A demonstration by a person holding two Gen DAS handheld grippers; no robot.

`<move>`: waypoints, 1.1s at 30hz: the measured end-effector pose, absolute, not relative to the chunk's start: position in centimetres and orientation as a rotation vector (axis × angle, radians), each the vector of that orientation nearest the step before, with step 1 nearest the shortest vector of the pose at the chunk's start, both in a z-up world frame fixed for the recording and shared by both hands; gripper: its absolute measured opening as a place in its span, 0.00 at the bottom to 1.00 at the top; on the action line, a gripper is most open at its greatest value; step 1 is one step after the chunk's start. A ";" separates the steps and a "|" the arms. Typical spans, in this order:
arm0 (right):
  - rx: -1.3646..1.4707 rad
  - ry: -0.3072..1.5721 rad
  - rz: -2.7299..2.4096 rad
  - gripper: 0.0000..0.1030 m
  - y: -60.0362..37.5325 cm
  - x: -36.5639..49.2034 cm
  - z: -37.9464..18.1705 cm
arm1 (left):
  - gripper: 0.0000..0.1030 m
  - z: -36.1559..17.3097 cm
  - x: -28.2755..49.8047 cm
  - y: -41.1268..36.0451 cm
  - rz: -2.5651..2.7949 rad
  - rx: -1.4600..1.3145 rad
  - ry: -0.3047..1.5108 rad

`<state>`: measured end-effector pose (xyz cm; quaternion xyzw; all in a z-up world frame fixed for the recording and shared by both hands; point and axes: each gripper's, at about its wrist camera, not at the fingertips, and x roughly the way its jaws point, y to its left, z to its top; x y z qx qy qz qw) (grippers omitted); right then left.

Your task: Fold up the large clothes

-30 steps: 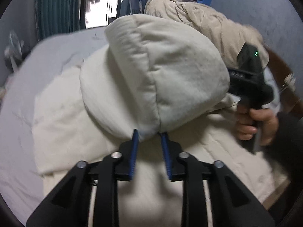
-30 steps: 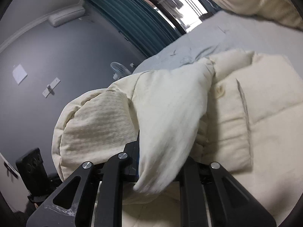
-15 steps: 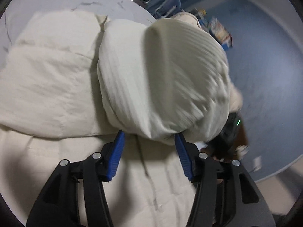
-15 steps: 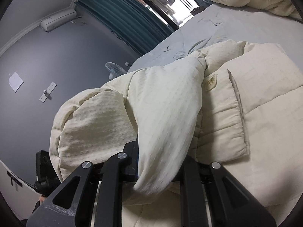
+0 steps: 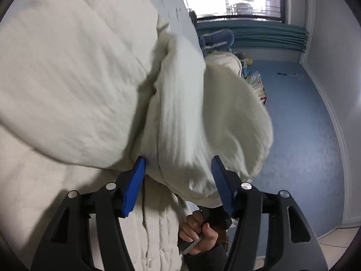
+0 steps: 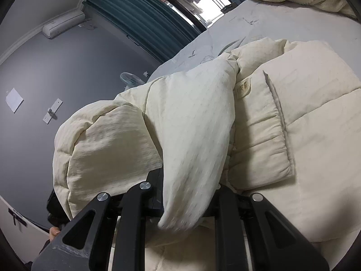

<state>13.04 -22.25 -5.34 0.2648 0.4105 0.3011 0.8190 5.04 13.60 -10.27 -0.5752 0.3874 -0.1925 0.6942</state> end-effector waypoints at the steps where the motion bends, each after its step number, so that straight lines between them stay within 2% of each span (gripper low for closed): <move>1: 0.567 0.875 0.642 0.16 -22.3 13.0 -5.3 | 0.56 -10.1 5.3 13.3 -0.428 -1.270 0.868; 6: 0.568 0.864 0.653 0.16 -22.1 13.0 -4.9 | 0.57 -9.9 7.8 12.9 -0.460 -1.325 0.827; 7: 0.566 0.860 0.659 0.16 -22.0 13.0 -4.8 | 0.51 -9.8 8.2 13.1 -0.472 -1.336 0.813; 8: 0.566 0.848 0.676 0.15 -21.9 13.0 -4.4 | 0.33 -9.6 8.7 13.2 -0.488 -1.334 0.795; 10: 0.561 0.811 0.709 0.15 -21.6 13.0 -3.5 | 0.13 -8.4 9.4 13.3 -0.490 -1.286 0.729; 11: 0.563 0.781 0.736 0.14 -21.4 13.0 -2.8 | 0.09 -7.4 9.4 13.5 -0.501 -1.259 0.673; 15: 0.562 0.658 0.803 0.14 -21.2 14.0 -0.2 | 0.07 -3.3 9.2 14.1 -0.581 -1.161 0.457; 18: 0.577 0.578 0.794 0.14 -21.1 15.8 0.7 | 0.06 -3.3 9.6 14.4 -0.576 -1.101 0.425; 20: 0.534 0.560 0.772 0.14 -20.9 16.7 0.1 | 0.06 -4.3 9.8 14.3 -0.543 -1.055 0.454; 25: 0.411 0.635 0.717 0.14 -21.3 16.7 -4.2 | 0.06 -9.5 10.2 13.2 -0.409 -0.980 0.680; 33: 0.381 0.790 0.690 0.16 -21.5 14.2 -4.7 | 0.07 -10.5 9.1 12.8 -0.351 -0.984 0.773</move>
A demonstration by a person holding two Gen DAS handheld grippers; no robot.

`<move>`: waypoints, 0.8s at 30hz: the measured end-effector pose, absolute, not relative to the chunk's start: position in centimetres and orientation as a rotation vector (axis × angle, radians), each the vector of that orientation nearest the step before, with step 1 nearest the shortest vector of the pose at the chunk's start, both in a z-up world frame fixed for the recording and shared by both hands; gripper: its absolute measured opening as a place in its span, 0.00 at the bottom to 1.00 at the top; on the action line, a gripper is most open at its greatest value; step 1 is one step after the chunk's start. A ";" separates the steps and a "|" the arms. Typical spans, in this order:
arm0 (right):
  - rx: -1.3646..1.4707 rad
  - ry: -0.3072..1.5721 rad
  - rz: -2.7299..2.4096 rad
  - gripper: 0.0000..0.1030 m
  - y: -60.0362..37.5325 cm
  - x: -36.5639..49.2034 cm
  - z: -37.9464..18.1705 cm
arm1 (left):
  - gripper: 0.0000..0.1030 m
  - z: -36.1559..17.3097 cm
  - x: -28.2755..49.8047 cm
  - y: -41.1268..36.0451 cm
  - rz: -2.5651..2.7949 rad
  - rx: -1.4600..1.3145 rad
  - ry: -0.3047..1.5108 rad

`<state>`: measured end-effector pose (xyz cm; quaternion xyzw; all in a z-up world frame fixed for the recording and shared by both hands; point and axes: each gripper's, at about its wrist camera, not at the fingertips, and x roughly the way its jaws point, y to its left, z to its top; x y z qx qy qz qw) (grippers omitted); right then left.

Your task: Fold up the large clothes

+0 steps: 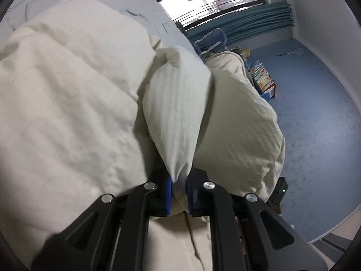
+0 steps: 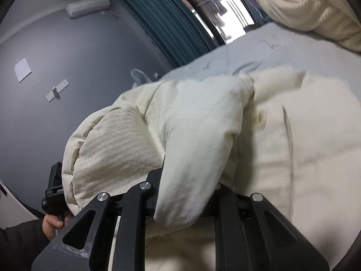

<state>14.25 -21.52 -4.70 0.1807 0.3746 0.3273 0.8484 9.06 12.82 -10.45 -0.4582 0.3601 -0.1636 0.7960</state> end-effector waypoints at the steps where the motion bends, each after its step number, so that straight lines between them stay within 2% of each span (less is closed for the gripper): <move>1: 0.394 0.807 0.683 0.16 -21.6 13.8 -4.8 | 0.07 -10.5 8.3 12.7 -0.349 -0.982 0.781; 6: 0.462 0.892 0.636 0.20 -22.5 12.9 -5.7 | 0.07 -10.7 7.4 12.4 -0.331 -0.956 0.818; 14: 0.805 1.018 0.623 0.29 -25.7 12.8 -8.5 | 0.10 -10.4 6.6 12.7 -0.313 -0.937 0.851; 16: 0.840 1.032 0.611 0.37 -26.1 12.3 -8.3 | 0.10 -9.7 6.3 12.7 -0.307 -0.905 0.847; 17: 0.839 1.026 0.597 0.41 -26.3 11.7 -7.9 | 0.10 -9.1 6.1 12.7 -0.303 -0.883 0.839; 18: 0.820 1.017 0.574 0.52 -26.6 11.3 -7.5 | 0.10 -8.5 5.7 12.6 -0.301 -0.863 0.831; 19: 0.784 1.002 0.540 0.57 -26.9 11.0 -6.9 | 0.10 -7.8 5.4 12.5 -0.296 -0.842 0.820; 24: 0.646 0.817 0.497 0.54 -27.0 9.9 -2.1 | 0.10 -4.1 3.4 13.1 -0.217 -0.757 0.742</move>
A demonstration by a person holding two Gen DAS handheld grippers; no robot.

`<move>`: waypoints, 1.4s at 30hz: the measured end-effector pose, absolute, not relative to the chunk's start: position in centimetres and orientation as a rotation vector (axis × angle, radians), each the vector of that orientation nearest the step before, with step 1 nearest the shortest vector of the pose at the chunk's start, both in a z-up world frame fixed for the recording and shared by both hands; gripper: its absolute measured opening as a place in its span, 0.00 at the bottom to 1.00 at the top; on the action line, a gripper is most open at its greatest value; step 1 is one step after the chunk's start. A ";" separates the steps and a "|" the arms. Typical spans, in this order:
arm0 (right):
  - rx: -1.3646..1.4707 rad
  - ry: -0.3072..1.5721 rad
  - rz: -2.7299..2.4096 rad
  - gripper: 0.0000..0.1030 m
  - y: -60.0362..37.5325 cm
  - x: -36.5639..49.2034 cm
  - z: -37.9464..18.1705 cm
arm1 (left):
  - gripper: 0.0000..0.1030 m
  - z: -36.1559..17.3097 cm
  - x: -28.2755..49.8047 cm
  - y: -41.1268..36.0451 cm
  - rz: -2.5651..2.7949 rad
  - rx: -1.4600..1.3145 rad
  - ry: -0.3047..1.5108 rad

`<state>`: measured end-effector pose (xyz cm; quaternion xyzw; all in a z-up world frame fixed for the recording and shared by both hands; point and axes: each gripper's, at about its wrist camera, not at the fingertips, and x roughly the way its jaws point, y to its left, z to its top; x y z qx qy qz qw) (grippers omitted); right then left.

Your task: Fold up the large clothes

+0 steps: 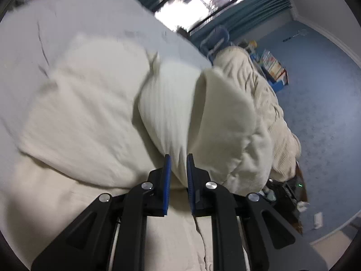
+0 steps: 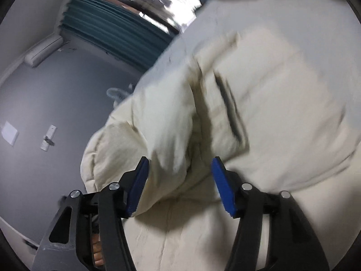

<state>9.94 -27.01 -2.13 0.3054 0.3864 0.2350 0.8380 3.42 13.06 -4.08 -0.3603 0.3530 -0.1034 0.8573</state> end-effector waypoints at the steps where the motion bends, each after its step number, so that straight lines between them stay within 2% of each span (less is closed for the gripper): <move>1: 0.620 0.777 0.507 0.54 -26.7 9.9 -1.1 | 0.10 -3.0 2.9 13.1 -0.208 -0.735 0.709; 5: 0.491 0.708 0.593 0.59 -24.3 9.7 1.8 | 0.11 0.6 2.3 12.8 -0.308 -0.685 0.573; 9: 0.313 0.717 0.702 0.63 -20.2 9.4 2.7 | 0.13 2.0 3.4 10.5 -0.419 -0.642 0.563; 13: 0.148 0.773 0.719 0.61 -17.0 9.0 1.0 | 0.13 1.4 5.1 7.1 -0.412 -0.512 0.654; 16: 0.098 0.877 0.694 0.59 -16.3 9.1 -1.8 | 0.13 -1.9 6.6 5.4 -0.325 -0.381 0.861; 18: 0.046 0.929 0.688 0.59 -15.6 9.0 -3.0 | 0.13 -4.7 7.3 5.5 -0.288 -0.394 0.979; 22: -0.050 0.950 0.681 0.58 -14.3 8.7 -3.9 | 0.13 -5.2 7.1 5.8 -0.285 -0.416 1.010; 31: -0.071 0.982 0.693 0.59 -13.7 9.0 -4.6 | 0.14 -6.6 7.5 5.8 -0.274 -0.396 1.044; 34: 0.059 0.970 0.737 0.60 -15.3 8.8 -3.5 | 0.14 -6.8 7.7 5.4 -0.270 -0.401 1.046; 39: 0.304 0.823 0.672 0.60 -19.6 10.3 -1.0 | 0.14 -6.8 7.7 5.1 -0.265 -0.386 1.044; 42: 0.260 0.861 0.585 0.49 -20.0 11.5 -2.2 | 0.14 -6.9 7.7 4.8 -0.260 -0.374 1.041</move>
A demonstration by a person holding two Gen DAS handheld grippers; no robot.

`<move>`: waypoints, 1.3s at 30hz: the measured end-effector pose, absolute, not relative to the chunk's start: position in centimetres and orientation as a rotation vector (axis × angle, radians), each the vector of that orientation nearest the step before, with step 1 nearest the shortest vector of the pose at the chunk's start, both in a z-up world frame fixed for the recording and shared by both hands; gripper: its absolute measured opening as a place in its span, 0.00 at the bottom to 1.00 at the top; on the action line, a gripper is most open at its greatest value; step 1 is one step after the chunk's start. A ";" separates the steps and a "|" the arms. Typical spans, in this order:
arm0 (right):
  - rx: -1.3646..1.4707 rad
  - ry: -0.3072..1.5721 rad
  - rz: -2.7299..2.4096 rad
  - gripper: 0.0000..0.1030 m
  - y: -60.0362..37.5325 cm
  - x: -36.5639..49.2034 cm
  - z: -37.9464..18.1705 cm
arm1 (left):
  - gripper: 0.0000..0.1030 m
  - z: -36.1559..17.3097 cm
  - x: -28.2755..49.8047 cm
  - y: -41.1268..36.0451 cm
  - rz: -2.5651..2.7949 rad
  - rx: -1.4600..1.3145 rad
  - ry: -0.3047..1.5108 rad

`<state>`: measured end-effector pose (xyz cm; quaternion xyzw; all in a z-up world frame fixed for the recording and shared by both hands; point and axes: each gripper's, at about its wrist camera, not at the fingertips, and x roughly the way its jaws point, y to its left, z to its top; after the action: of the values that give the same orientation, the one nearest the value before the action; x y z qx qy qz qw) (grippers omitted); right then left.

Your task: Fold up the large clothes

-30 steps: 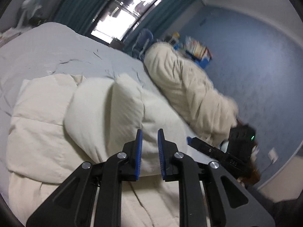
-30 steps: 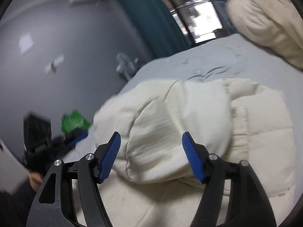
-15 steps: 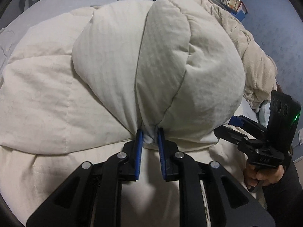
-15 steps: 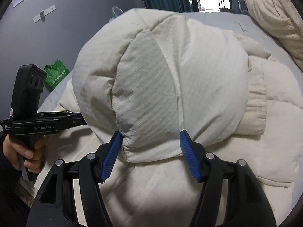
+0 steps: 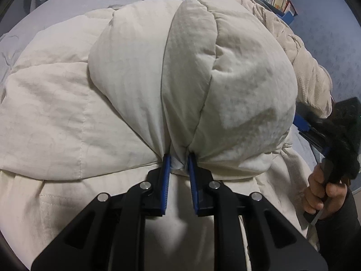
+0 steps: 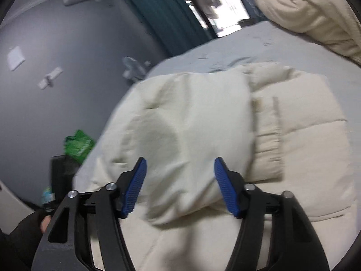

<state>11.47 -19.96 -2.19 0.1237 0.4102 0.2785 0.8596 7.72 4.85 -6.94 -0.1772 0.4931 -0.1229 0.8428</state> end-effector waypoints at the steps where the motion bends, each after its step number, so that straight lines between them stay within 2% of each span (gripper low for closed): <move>1: 0.233 0.871 0.570 0.47 -19.6 11.7 -2.4 | 0.14 -6.9 7.7 4.7 -0.257 -0.366 1.040; 5: 0.074 0.948 0.493 0.44 -17.6 12.0 -4.3 | 0.16 -6.9 7.6 4.2 -0.257 -0.366 1.040; 11: 0.158 0.983 0.496 0.44 -19.1 12.1 -5.0 | 0.16 -7.1 7.6 4.5 -0.264 -0.388 1.043; 17: 0.284 0.802 0.611 0.55 -20.2 10.3 -1.2 | 0.17 -7.2 7.6 4.7 -0.265 -0.401 1.047; 18: 0.287 0.769 0.642 0.60 -20.0 10.0 -0.5 | 0.17 -7.2 7.7 4.7 -0.264 -0.397 1.047; 21: 0.292 0.761 0.740 0.66 -18.6 9.8 0.6 | 0.17 -7.2 7.8 4.5 -0.259 -0.389 1.048; 23: 0.260 0.790 0.753 0.63 -17.0 10.1 0.4 | 0.17 -7.1 7.8 4.5 -0.258 -0.387 1.050; 26: 0.221 0.881 0.777 0.46 -15.3 11.0 -1.3 | 0.17 -7.0 7.7 4.3 -0.258 -0.390 1.051; 28: 0.183 0.915 0.792 0.10 -14.5 10.8 -2.3 | 0.17 -6.9 7.7 4.2 -0.260 -0.395 1.054; 37: 0.013 0.898 0.753 0.06 -13.9 7.0 -1.7 | 0.19 -6.9 7.8 4.2 -0.257 -0.388 1.066; 38: -0.003 0.910 0.735 0.06 -14.0 6.9 -1.7 | 0.19 -6.8 7.8 4.2 -0.258 -0.391 1.066; 39: 0.000 0.920 0.729 0.11 -14.0 6.8 -1.7 | 0.19 -6.7 7.6 4.3 -0.260 -0.396 1.068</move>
<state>6.77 -14.03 -1.68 -0.0001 0.4340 0.3441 0.8326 7.65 4.31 -6.74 -0.1868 0.5040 -0.1225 0.8343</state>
